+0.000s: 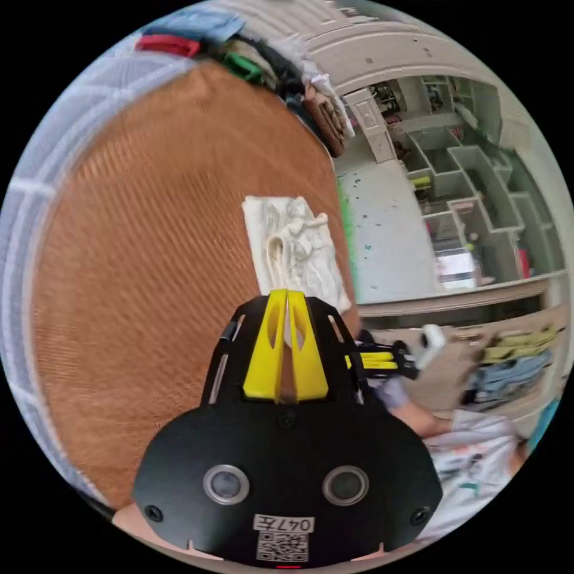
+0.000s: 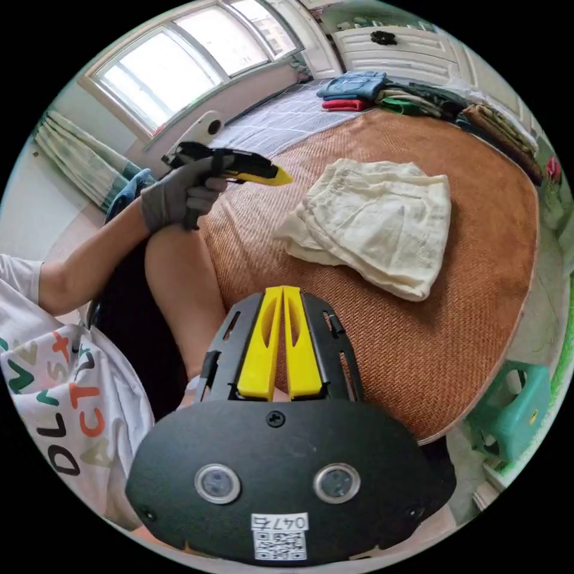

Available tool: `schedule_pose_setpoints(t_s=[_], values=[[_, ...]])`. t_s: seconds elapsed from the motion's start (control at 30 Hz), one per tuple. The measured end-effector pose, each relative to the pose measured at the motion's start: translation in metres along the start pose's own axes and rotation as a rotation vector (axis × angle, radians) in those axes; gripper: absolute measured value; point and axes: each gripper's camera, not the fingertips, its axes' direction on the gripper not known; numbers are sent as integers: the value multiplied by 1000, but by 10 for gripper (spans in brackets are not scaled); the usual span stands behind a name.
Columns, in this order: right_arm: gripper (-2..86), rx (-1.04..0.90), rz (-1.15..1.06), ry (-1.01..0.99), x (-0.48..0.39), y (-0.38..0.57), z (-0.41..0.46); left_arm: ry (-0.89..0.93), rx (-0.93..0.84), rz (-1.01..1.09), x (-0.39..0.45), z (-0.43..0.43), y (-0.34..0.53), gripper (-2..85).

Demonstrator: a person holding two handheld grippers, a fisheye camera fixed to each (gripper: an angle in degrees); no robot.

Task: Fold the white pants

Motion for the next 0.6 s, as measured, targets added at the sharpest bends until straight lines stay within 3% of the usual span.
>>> schedule_pose_setpoints(t_s=[0.1, 0.17, 0.23, 0.3, 0.43, 0.5, 0.6], values=[[-1, 329, -65, 152, -37, -15, -50, -507, 281, 220, 88, -44, 21, -8], [16, 356, -119, 305, -56, -35, -54, -609, 417, 216, 110, -48, 39, -4], [32, 277, -165, 387, -64, -58, -37, -576, 349, 255, 119, -37, 37, 4], [37, 101, -222, 342, -65, -83, -2, -515, 203, 276, 123, -19, 24, 40], [42, -33, -306, 405, -72, -102, 39, -445, 158, 226, 118, -15, 15, 48], [40, -139, -333, 452, -71, -110, 62, -318, 143, 138, 102, -21, 7, 49], [20, -137, -323, 414, -67, -114, 59, -201, 103, 64, 83, -19, -4, 55]])
